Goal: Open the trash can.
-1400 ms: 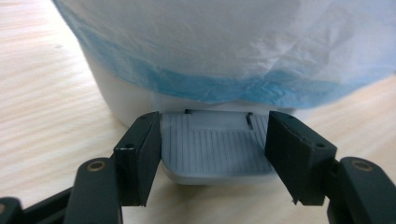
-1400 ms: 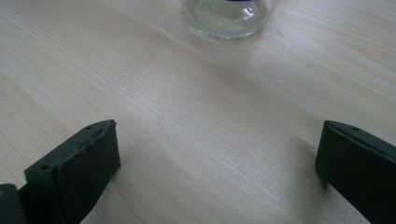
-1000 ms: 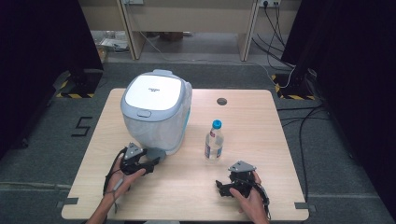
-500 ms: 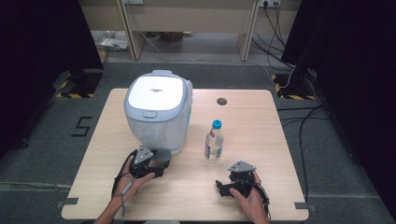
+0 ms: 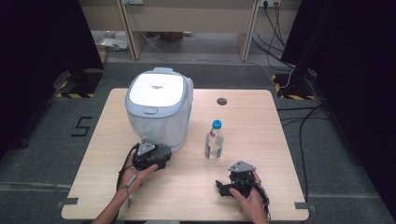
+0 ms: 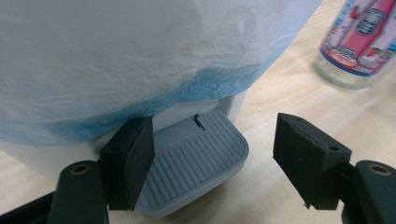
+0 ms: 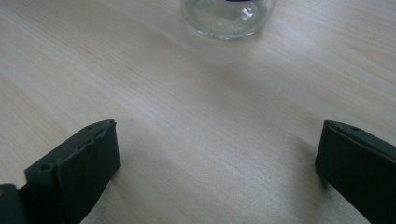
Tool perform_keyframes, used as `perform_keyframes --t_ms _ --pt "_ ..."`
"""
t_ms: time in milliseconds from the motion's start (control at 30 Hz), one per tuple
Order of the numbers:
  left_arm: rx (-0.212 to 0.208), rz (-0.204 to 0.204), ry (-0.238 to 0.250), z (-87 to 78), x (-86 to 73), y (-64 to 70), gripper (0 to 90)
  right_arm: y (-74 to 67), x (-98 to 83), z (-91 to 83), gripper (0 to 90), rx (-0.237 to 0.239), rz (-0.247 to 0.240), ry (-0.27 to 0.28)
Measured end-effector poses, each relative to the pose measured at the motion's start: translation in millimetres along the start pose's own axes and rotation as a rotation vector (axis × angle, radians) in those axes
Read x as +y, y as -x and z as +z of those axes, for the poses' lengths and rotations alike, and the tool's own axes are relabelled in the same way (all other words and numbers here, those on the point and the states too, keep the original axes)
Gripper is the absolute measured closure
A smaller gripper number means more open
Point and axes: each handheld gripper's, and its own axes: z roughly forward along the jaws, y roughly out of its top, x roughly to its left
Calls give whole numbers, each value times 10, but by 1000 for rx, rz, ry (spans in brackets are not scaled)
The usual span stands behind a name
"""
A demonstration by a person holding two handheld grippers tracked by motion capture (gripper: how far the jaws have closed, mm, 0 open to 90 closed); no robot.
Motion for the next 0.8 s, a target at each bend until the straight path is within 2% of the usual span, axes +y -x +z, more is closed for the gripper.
perform_keyframes --t_ms 233,333,400,467,533,600,700,800 --pt "-7 -7 0 38 31 -44 285 0 0 1 1 -1 0 1" --pt "-13 -25 7 23 29 -61 284 0 -1 1 1 -1 0 1" --pt "-6 -24 9 -7 28 -79 285 0 0 0 1 0 0 0" --pt "-13 -41 15 -70 24 -111 290 0 0 1 0 -1 0 1" --pt "-9 -35 20 -92 26 -126 296 0 0 1 1 0 0 1" --pt "-16 -55 16 -137 13 -145 313 0 0 1 1 0 0 1" --pt "-8 -35 19 -161 8 -165 385 0 0 0 1 0 0 0" --pt "-16 -25 23 -205 -11 -182 557 0 0 1 0 0 0 1"
